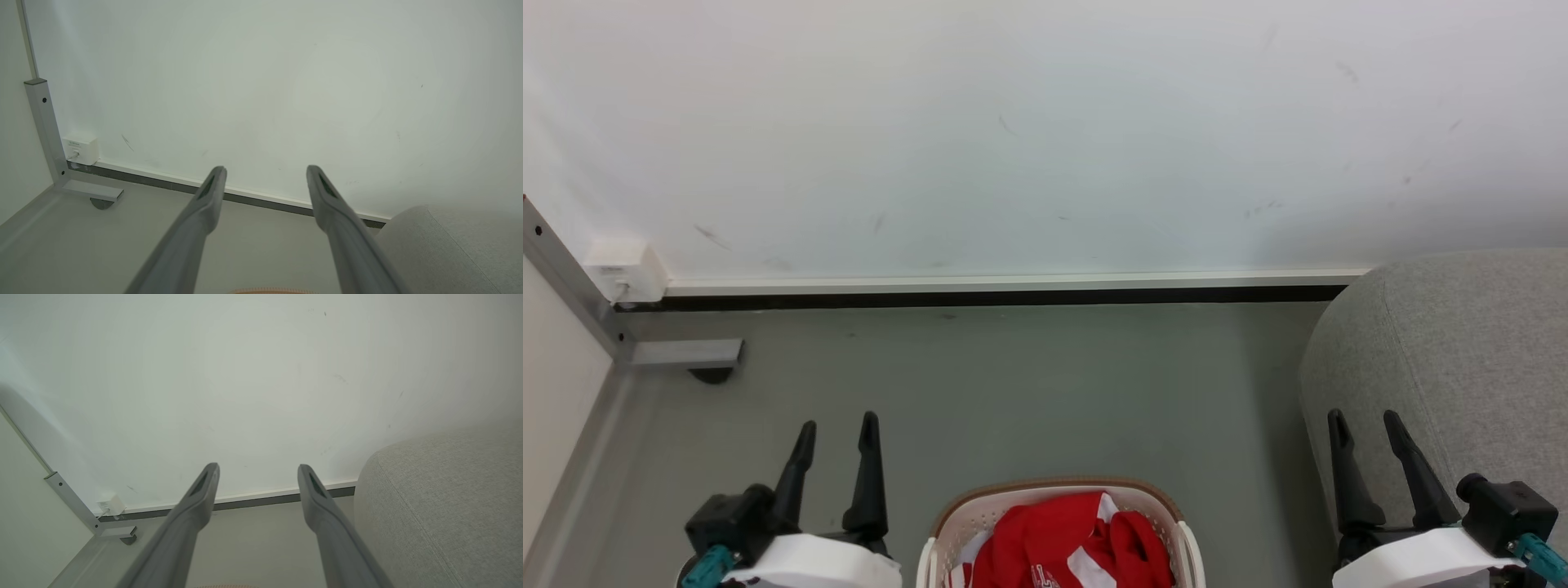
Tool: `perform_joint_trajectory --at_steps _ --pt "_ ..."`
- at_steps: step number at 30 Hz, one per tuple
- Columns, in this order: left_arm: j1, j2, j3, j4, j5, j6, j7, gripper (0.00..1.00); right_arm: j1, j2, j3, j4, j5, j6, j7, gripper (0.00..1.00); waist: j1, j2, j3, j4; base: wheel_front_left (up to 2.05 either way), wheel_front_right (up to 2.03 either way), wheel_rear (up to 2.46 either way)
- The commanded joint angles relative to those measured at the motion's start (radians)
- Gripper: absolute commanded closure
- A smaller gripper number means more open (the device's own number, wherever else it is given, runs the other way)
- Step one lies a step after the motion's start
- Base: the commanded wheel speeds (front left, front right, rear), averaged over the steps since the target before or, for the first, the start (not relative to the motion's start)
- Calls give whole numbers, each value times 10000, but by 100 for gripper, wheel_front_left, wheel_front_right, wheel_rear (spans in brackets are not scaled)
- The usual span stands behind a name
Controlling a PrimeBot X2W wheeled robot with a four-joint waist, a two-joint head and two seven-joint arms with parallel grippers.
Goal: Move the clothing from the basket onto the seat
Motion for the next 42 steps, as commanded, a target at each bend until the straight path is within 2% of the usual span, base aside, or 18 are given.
perform_joint_trajectory --at_steps 1,35,42 --pt "-9 92 -22 -119 312 44 -90 0 -122 -11 33 -42 -203 -15 -92 0 0 0 -6 1 0 0 0" --pt "-9 93 -259 -320 2727 261 -708 0 -170 -22 324 -107 -2094 -21 -730 0 0 0 -74 27 0 0 0" --pt "-42 91 -197 -271 2544 253 -695 0 -193 -22 314 -103 -1906 -21 -692 0 0 0 -60 37 0 0 0"
